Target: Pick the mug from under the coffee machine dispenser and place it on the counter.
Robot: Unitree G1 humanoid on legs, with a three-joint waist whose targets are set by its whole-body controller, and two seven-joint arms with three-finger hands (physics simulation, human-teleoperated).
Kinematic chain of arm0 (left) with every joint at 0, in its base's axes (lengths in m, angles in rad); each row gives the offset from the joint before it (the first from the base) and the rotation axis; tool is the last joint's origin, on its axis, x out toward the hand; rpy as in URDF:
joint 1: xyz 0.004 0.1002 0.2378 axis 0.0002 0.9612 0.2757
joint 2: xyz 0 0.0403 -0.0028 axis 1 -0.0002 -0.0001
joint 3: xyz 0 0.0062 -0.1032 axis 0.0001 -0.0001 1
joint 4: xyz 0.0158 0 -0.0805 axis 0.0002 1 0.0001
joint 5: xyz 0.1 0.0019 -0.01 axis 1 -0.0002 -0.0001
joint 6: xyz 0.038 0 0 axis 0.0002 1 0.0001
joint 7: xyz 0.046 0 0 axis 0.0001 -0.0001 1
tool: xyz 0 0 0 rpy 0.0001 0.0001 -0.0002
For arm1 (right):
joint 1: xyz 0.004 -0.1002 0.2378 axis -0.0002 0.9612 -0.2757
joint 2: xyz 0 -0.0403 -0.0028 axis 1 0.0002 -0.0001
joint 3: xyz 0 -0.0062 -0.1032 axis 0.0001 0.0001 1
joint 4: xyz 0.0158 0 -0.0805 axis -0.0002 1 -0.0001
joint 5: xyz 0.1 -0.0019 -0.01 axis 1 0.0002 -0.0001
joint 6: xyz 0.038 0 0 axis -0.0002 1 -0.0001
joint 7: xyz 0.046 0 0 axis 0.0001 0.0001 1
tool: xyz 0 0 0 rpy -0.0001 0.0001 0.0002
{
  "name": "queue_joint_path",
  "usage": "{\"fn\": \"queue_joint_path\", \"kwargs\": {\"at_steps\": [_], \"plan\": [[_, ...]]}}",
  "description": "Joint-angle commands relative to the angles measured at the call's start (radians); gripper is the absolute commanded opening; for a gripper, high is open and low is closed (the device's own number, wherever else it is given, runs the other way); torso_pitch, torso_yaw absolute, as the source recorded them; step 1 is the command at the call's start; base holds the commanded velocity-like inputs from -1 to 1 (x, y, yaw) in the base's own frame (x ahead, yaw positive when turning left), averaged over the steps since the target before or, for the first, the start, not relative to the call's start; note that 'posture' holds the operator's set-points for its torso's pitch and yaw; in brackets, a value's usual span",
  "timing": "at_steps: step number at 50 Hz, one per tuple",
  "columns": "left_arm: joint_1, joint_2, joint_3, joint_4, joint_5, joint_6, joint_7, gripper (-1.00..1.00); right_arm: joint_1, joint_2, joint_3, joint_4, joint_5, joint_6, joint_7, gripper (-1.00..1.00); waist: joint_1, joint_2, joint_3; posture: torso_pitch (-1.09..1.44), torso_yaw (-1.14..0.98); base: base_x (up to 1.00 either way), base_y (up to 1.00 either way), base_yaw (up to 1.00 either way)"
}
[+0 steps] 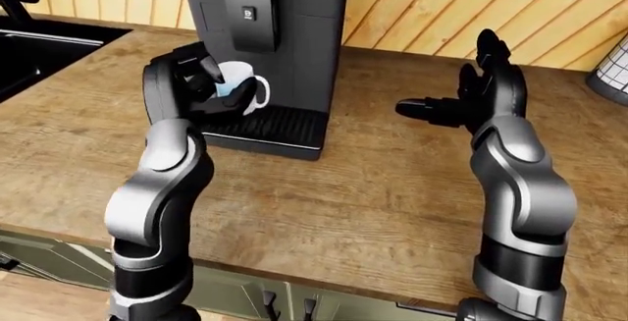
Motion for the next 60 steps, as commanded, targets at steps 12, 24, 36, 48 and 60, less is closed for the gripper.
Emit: {"fn": "queue_joint_path", "kwargs": {"at_steps": [12, 24, 36, 48, 60], "plan": [[0.073, 0.098, 0.047, -0.214, -0.038, 0.059, -0.163, -1.0, -0.029, -0.015, -0.013, -0.041, -0.006, -0.024, 0.002, 1.0, 0.0, 0.004, -0.026, 0.0, 0.0, 0.0, 0.0, 0.0], [0.117, 0.176, 0.132, -0.256, -0.119, 0.103, -0.246, -1.0, -0.032, -0.018, -0.015, -0.036, -0.003, -0.021, -0.001, 1.0, 0.001, 0.01, -0.027, 0.0, 0.0, 0.0, 0.0, 0.0], [0.292, 0.186, 0.15, -0.471, -0.197, 0.147, -0.334, -1.0, -0.034, -0.018, -0.013, -0.038, -0.006, -0.019, 0.002, 1.0, -0.002, 0.017, -0.026, 0.0, 0.0, 0.0, 0.0, 0.0], [0.36, 0.179, 0.166, -0.58, -0.273, 0.182, -0.361, -1.0, -0.037, -0.022, -0.014, -0.036, -0.007, -0.019, 0.005, 1.0, 0.001, 0.021, -0.027, 0.0, 0.0, 0.0, 0.0, 0.0], [0.477, 0.178, 0.128, -0.601, -0.249, 0.124, -0.43, -1.0, -0.038, -0.023, -0.015, -0.042, -0.006, -0.011, 0.005, 1.0, 0.001, 0.021, -0.027, 0.0, 0.0, 0.0, 0.0, 0.0]]}}
